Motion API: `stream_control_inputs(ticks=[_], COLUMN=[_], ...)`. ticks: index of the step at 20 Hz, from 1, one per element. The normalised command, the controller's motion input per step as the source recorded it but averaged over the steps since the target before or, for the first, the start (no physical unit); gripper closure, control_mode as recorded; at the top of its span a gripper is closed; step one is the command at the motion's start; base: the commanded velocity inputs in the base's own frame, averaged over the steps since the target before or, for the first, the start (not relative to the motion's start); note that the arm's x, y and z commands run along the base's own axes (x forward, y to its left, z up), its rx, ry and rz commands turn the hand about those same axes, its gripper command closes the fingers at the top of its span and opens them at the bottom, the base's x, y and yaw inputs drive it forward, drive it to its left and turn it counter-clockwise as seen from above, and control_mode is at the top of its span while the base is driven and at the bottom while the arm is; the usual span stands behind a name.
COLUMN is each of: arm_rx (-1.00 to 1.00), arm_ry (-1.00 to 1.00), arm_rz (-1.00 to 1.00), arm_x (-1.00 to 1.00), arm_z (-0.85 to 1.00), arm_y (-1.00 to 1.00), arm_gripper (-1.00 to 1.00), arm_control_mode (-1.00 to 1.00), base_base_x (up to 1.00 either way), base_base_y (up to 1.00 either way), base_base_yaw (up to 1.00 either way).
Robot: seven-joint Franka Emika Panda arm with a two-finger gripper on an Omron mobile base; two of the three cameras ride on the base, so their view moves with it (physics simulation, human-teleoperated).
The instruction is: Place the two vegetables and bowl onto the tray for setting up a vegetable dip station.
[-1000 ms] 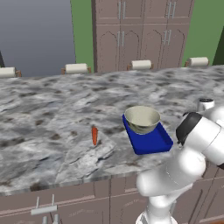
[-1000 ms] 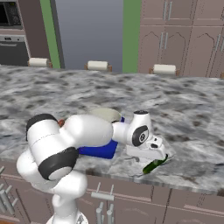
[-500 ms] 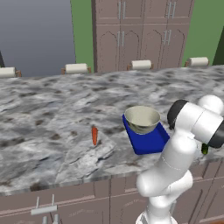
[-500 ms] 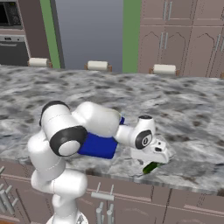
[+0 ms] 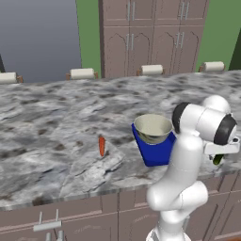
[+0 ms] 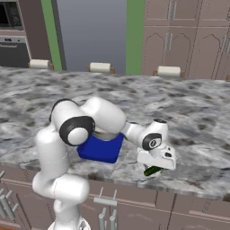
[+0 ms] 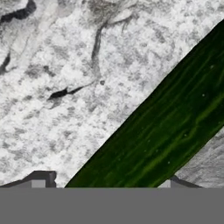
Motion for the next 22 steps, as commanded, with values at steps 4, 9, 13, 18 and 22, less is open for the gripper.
stream_control_inputs(ticks=[4,9,13,18,22], arm_rx=[0.1,0.02,0.0,0.0,-0.02], arm_ry=[0.0,0.0,0.01,0.01,0.07], arm_rz=[-0.06,-0.08,-0.05,0.0,0.0], arm_x=[0.0,-0.03,-0.08,-0.13,-0.21], arm_z=[-0.13,0.0,0.24,0.37,0.24], arm_y=[-0.02,0.0,0.05,0.13,0.39], arm_gripper=[1.0,1.0,1.0,1.0,1.0], arm_control_mode=[-1.0,-1.0,-1.0,-1.0,-1.0], base_base_x=[0.0,0.0,0.0,0.0,0.0], base_base_y=[0.0,0.0,0.0,0.0,0.0], base_base_yaw=[0.0,0.0,0.0,0.0,0.0])
